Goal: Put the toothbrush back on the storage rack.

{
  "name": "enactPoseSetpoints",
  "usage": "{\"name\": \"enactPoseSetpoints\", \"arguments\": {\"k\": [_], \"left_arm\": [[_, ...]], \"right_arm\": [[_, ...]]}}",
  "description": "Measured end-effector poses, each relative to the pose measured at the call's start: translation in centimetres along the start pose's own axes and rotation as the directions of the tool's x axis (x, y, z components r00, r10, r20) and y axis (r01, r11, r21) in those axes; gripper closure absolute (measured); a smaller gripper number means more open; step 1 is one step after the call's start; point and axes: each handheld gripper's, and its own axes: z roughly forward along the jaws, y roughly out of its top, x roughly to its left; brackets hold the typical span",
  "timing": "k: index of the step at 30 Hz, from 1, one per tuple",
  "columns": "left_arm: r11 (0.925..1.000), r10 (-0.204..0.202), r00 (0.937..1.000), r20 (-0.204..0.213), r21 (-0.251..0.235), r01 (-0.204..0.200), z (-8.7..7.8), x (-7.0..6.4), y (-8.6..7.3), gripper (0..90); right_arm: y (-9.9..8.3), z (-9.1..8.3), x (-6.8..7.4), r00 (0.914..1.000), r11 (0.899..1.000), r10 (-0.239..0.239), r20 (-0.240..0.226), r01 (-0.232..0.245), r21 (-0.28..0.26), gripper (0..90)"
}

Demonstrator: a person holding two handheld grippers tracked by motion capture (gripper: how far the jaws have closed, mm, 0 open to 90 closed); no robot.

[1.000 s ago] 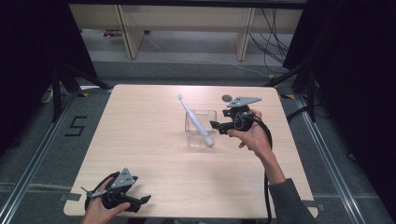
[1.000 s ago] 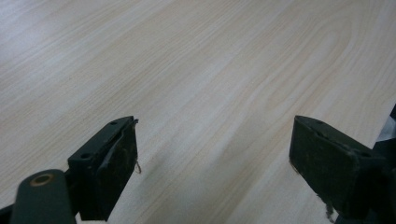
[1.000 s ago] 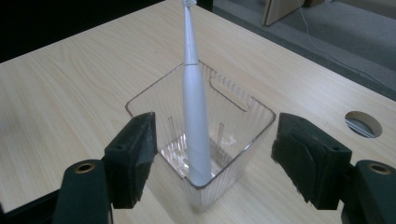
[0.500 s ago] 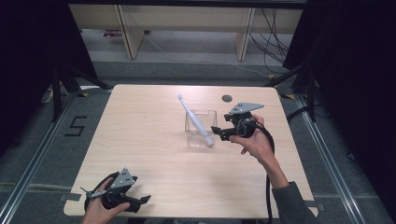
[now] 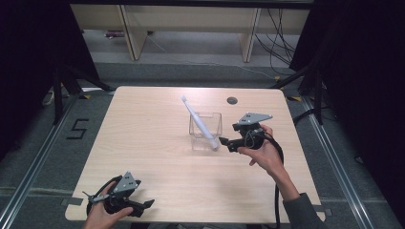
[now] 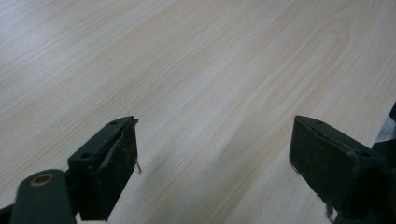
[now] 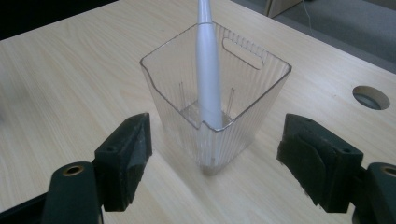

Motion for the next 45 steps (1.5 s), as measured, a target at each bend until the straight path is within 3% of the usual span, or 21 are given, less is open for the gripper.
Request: {"name": "enactPoseSetpoints", "arguments": {"k": [5,6,8,10,11,12,15,16,23,27,29,31,33,35,36,44,45], "left_arm": [[0.9999,-0.013,0.9999,0.001,-0.006,0.013,0.1,0.0,0.0,15.0],[0.9996,-0.023,0.9997,0.006,-0.015,0.023,0.1,-0.1,0.0,15.0],[1.0000,-0.002,1.0000,-0.001,0.004,0.002,0.1,0.0,0.0,15.0],[1.0000,-0.002,1.0000,-0.001,0.000,0.002,0.0,0.0,0.0,14.9],[1.0000,0.001,1.0000,-0.003,0.003,-0.001,0.0,0.0,0.0,15.0],[1.0000,-0.007,1.0000,0.004,-0.006,0.007,0.0,0.0,0.0,15.0],[0.9999,-0.015,0.9999,0.004,-0.005,0.015,0.1,0.0,-0.1,15.0],[1.0000,-0.004,1.0000,-0.002,0.003,0.004,0.1,0.0,0.0,15.0],[0.9999,-0.010,0.9999,-0.002,-0.004,0.010,0.1,0.0,0.0,15.0],[1.0000,-0.002,1.0000,0.000,0.000,0.002,0.1,0.0,0.0,15.0],[1.0000,-0.001,1.0000,-0.005,0.001,0.001,0.0,0.0,0.0,14.9],[1.0000,-0.004,1.0000,0.001,-0.001,0.004,0.0,0.0,-0.1,15.0],[0.9999,-0.012,0.9999,-0.001,-0.004,0.012,0.1,0.0,-0.1,14.9],[1.0000,-0.001,1.0000,-0.001,0.002,0.001,0.0,0.0,0.0,15.0],[1.0000,0.006,1.0000,-0.002,0.005,-0.006,0.0,0.0,0.0,15.0],[1.0000,-0.003,1.0000,-0.003,-0.001,0.003,0.0,0.0,0.0,15.0],[1.0000,0.002,1.0000,-0.002,-0.001,-0.002,0.0,0.0,0.0,15.0]], "right_arm": [[-0.7,-0.3,0.2,0.9995,0.999,0.031,-0.010,-0.031,0.018,25.3],[-0.8,-0.2,0.1,0.9999,1.000,0.011,0.002,-0.011,0.004,25.2],[-1.1,-0.2,0.1,0.9995,0.999,0.032,-0.006,-0.032,0.017,25.0],[-1.3,-0.2,0.0,0.9999,1.000,0.015,0.000,-0.015,0.012,24.9],[-1.4,-0.2,0.2,0.9989,0.999,0.048,-0.003,-0.048,0.025,24.8],[-1.4,-0.2,0.0,0.9998,1.000,0.021,0.000,-0.021,0.018,24.7],[-1.6,-0.2,0.4,0.9985,0.998,0.054,-0.005,-0.054,0.015,24.6],[-1.6,-0.2,0.2,0.9997,1.000,0.024,-0.004,-0.024,0.015,24.5],[-2.0,0.0,0.6,0.9999,1.000,0.005,-0.012,-0.005,0.001,24.1],[-2.4,0.0,1.0,0.9994,0.999,0.031,-0.017,-0.030,0.015,24.0],[-2.5,0.1,0.9,0.9997,1.000,0.012,-0.019,-0.011,0.020,23.7],[-2.7,0.0,1.2,0.9992,0.999,0.036,-0.019,-0.036,0.025,23.7],[-3.0,0.1,1.2,0.9996,1.000,0.012,-0.027,-0.012,0.025,23.6],[-3.3,0.1,1.4,0.9992,0.999,0.035,-0.021,-0.034,0.035,23.6],[-3.4,0.1,1.2,0.9996,0.999,0.016,-0.023,-0.015,0.033,23.6],[-4.6,-0.4,1.2,0.9998,0.999,0.019,-0.011,-0.018,0.043,23.3],[-4.8,-0.3,1.4,0.9991,0.998,0.041,-0.014,-0.040,0.043,23.3]]}}
